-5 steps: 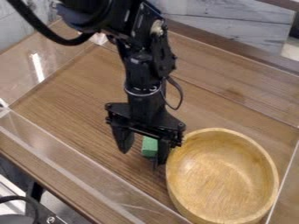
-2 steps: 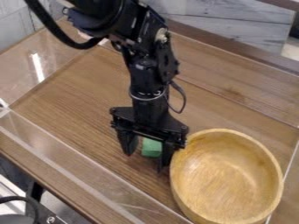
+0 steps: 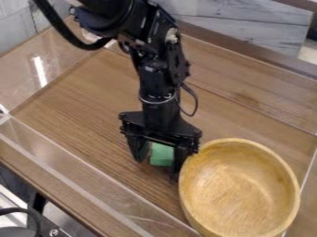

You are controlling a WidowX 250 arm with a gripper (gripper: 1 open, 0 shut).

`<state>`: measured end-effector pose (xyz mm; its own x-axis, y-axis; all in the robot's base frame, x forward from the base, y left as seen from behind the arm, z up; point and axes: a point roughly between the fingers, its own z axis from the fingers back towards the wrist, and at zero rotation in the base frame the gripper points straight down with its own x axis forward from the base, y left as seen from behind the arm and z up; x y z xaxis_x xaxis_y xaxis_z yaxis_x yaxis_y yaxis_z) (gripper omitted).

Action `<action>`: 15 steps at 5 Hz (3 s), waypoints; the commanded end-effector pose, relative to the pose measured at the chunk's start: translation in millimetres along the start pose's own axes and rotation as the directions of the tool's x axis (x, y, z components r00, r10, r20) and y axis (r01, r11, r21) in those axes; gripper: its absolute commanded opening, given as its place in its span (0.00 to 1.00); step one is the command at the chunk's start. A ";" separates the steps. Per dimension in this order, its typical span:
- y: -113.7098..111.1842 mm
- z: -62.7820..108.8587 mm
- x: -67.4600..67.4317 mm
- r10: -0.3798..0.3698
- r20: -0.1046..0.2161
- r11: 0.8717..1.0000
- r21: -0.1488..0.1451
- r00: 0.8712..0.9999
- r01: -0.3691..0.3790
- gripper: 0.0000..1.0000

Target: Put the green block in the brown bowl

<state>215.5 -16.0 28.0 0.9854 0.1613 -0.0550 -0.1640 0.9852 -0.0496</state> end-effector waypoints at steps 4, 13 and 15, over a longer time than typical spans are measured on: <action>-2.2 4.2 3.2 -0.003 -0.010 1.000 -0.009 1.000 0.003 0.00; -7.3 75.7 -15.5 -0.043 -0.150 0.999 -0.024 0.988 0.040 0.00; -10.6 173.4 8.9 -0.009 -0.027 0.999 -0.040 1.000 0.008 0.00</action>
<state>230.2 -17.4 187.5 0.9803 0.1454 -0.1339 -0.1576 0.9838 -0.0858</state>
